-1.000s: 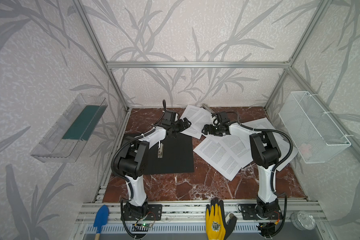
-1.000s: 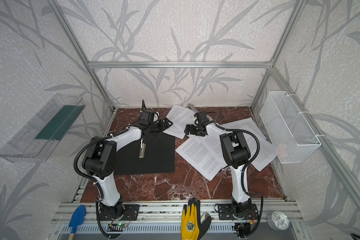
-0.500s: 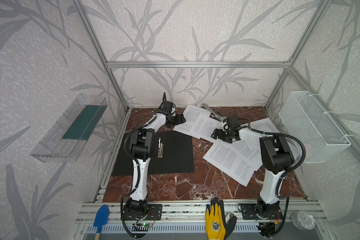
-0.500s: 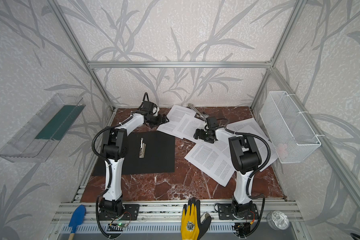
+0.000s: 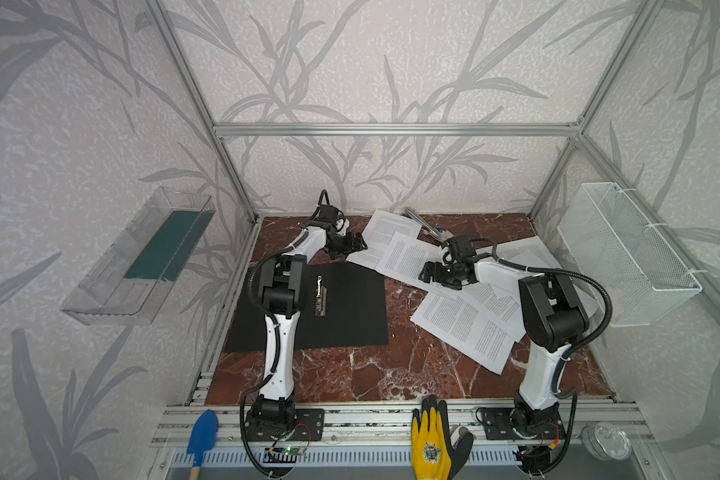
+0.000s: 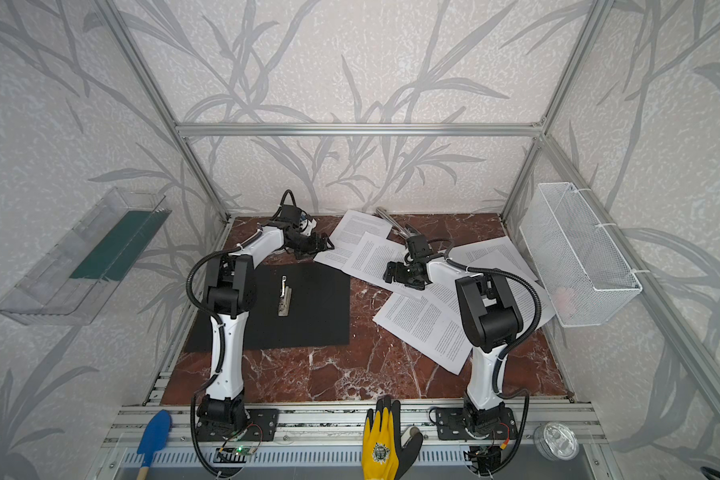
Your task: Put the files into the folder
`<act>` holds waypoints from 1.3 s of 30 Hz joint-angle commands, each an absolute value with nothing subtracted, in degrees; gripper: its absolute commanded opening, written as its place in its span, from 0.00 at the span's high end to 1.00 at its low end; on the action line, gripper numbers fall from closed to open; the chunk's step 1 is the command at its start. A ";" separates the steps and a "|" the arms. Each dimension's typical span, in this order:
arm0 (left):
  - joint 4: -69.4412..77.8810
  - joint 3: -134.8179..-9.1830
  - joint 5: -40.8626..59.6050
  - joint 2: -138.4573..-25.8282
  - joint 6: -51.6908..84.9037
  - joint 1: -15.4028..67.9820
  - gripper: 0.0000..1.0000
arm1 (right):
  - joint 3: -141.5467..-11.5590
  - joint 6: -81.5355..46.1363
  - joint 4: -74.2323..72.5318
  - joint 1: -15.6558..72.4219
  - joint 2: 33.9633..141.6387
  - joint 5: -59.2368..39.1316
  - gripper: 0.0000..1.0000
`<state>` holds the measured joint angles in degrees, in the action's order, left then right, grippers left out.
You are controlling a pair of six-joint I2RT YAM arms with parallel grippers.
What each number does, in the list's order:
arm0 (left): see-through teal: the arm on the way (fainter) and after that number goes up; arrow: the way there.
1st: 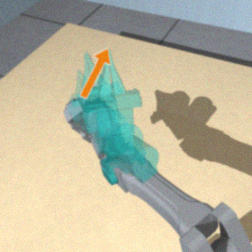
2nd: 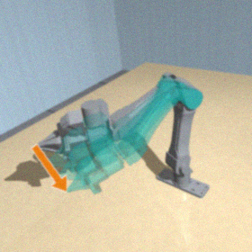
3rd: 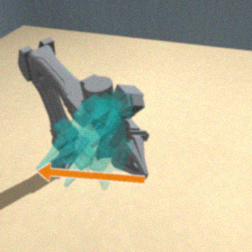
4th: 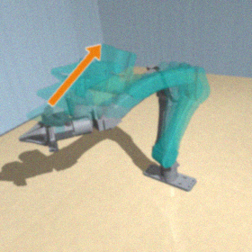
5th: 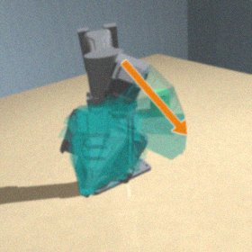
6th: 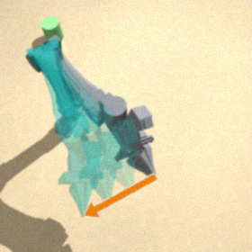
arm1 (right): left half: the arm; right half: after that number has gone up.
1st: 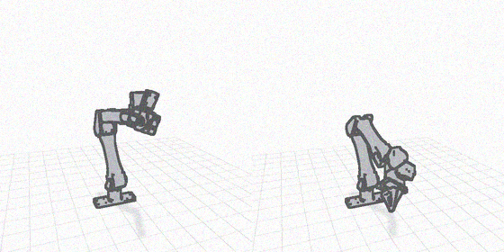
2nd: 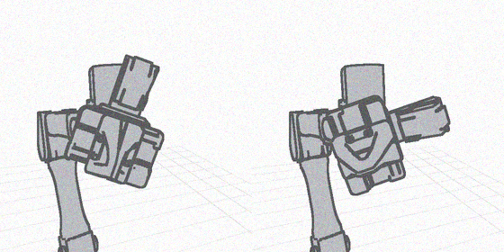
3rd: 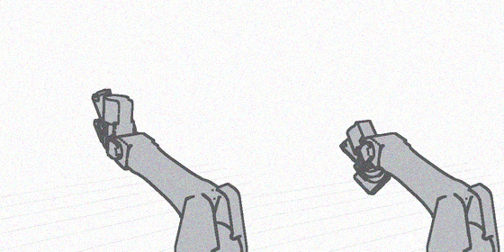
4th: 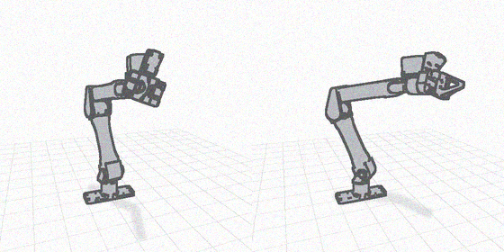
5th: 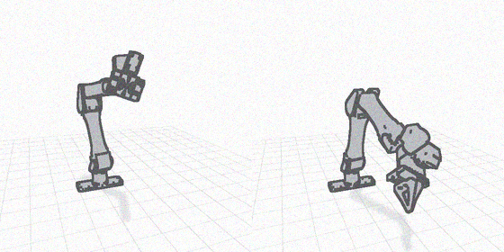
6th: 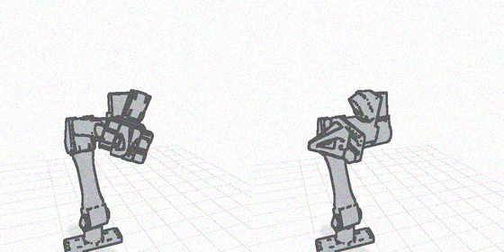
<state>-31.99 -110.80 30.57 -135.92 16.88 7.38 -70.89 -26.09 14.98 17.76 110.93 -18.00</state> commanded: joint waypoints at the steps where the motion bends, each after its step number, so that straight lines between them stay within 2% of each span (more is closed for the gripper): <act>1: -33.92 -113.53 34.71 -139.00 15.91 6.55 0.05 | -72.61 -25.14 16.96 17.68 109.86 -19.05 0.06; 11: -33.74 -113.66 42.83 -139.86 19.94 5.94 0.11 | -72.51 -25.70 16.89 17.58 109.82 -20.20 0.06; 20: -24.23 -110.04 51.28 -138.79 27.03 4.18 0.19 | -70.81 -26.54 15.70 16.62 107.85 -22.16 0.06; 27: -17.51 -108.15 55.29 -139.22 31.52 4.12 0.37 | -70.18 -27.29 14.75 16.30 107.34 -24.02 0.06; 29: -12.64 -106.37 57.30 -139.09 34.39 4.10 0.39 | -69.83 -27.72 14.10 16.17 107.42 -24.88 0.06; 34: -13.36 -106.77 56.06 -139.91 34.21 4.22 0.40 | -69.28 -28.10 13.24 16.02 107.74 -25.75 0.06; 39: -13.98 -107.16 54.79 -140.50 34.22 4.28 0.46 | -69.23 -28.17 13.18 15.91 107.67 -26.03 0.06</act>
<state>-14.68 -106.54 54.43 -139.28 33.76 4.08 -69.87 -27.81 13.91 16.16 109.38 -24.84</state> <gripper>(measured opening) 0.547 0.943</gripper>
